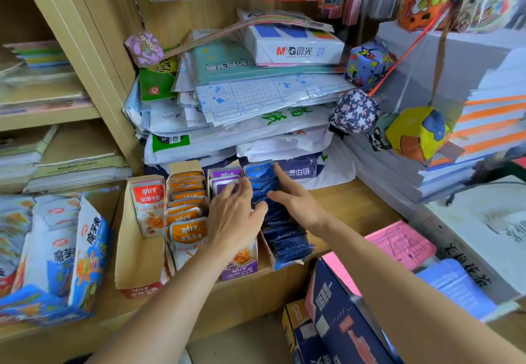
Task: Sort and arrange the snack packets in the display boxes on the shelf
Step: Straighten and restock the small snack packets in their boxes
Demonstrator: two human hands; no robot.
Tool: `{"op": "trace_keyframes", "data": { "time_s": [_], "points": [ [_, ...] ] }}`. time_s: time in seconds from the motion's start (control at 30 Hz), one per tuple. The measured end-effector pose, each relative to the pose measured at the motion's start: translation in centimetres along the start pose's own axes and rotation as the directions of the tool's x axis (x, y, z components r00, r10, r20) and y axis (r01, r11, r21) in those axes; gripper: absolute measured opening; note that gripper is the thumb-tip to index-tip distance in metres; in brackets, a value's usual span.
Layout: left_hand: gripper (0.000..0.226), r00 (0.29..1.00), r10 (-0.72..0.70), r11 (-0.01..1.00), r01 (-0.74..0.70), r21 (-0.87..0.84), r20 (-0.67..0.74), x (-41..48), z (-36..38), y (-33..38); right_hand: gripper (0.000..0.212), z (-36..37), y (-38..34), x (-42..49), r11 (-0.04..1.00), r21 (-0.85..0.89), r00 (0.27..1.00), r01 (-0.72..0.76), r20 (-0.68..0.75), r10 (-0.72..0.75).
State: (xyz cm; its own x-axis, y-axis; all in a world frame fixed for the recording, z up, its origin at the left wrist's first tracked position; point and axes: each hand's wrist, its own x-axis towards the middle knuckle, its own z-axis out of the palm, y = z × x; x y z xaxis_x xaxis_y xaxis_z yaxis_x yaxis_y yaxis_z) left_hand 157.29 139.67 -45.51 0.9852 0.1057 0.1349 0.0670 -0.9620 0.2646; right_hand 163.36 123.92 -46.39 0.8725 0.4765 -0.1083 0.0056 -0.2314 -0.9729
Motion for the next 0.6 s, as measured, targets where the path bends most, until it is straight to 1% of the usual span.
{"op": "trace_keyframes", "data": {
  "time_s": [0.07, 0.17, 0.23, 0.27, 0.3, 0.33, 0.37, 0.4, 0.47, 0.5, 0.53, 0.6],
  "points": [
    [0.065, 1.000, 0.010, 1.000, -0.010, -0.005, 0.018, 0.2, 0.1, 0.1, 0.073, -0.1, 0.3, 0.3, 1.000, 0.027, 1.000, -0.008, -0.001, 0.008],
    [0.065, 0.998, 0.050, 0.999, -0.050, 0.014, 0.024, 0.1, 0.3, -0.1, 0.072, -0.6, 0.2, 0.3, 1.000, 0.022, 0.999, 0.019, 0.035, -0.020],
    [0.063, 0.998, 0.060, 0.997, -0.061, -0.041, -0.022, -0.1, -0.1, -0.4, 0.070, -0.8, -0.2, -0.3, 0.998, -0.013, 0.997, 0.055, 0.062, -0.054],
    [0.061, 0.996, 0.058, 0.995, -0.064, -0.083, -0.067, -0.4, -0.4, -0.7, 0.070, -0.7, -0.4, -0.9, 0.995, -0.062, 0.996, 0.080, 0.052, -0.077],
    [0.059, 0.991, 0.055, 0.990, -0.070, -0.119, -0.119, -0.9, -0.9, -0.9, 0.072, -0.4, -0.6, -1.5, 0.977, -0.200, 0.997, 0.080, -0.006, -0.082],
    [0.057, 0.983, 0.060, 0.986, -0.086, -0.143, -0.174, -1.5, -1.3, -1.3, 0.075, -0.2, -0.6, -2.0, 0.908, -0.416, 0.991, 0.052, -0.090, -0.097],
    [0.054, 0.970, 0.072, 0.981, -0.111, -0.158, -0.233, -2.2, -1.7, -1.8, 0.077, 0.2, -0.6, -2.7, 0.789, -0.614, 0.980, 0.027, -0.141, -0.143],
    [0.049, 0.951, 0.079, 0.975, -0.136, -0.177, -0.299, -3.0, -2.0, -2.4, 0.079, 0.8, -0.7, -3.4, 0.676, -0.735, 0.971, 0.042, -0.130, -0.203],
    [0.042, 0.913, 0.043, 0.967, -0.140, -0.212, -0.405, -4.5, -2.7, -4.4, 0.081, 2.7, -0.8, -4.6, 0.528, -0.832, 0.953, 0.168, 0.000, -0.304],
    [0.041, 0.905, 0.007, 0.969, -0.111, -0.220, -0.426, -5.3, -2.9, -5.6, 0.080, 3.9, -0.9, -5.3, 0.467, -0.853, 0.939, 0.233, 0.073, -0.335],
    [0.042, 0.904, -0.024, 0.974, -0.075, -0.212, -0.428, -5.9, -3.1, -6.8, 0.078, 5.0, -0.7, -5.6, 0.413, -0.867, 0.926, 0.279, 0.128, -0.356],
    [0.049, 0.935, -0.049, 0.989, -0.003, -0.147, -0.352, -7.1, -3.0, -8.8, 0.075, 7.0, 0.1, -5.8, 0.319, -0.893, 0.912, 0.319, 0.197, -0.359]
  ]
}}
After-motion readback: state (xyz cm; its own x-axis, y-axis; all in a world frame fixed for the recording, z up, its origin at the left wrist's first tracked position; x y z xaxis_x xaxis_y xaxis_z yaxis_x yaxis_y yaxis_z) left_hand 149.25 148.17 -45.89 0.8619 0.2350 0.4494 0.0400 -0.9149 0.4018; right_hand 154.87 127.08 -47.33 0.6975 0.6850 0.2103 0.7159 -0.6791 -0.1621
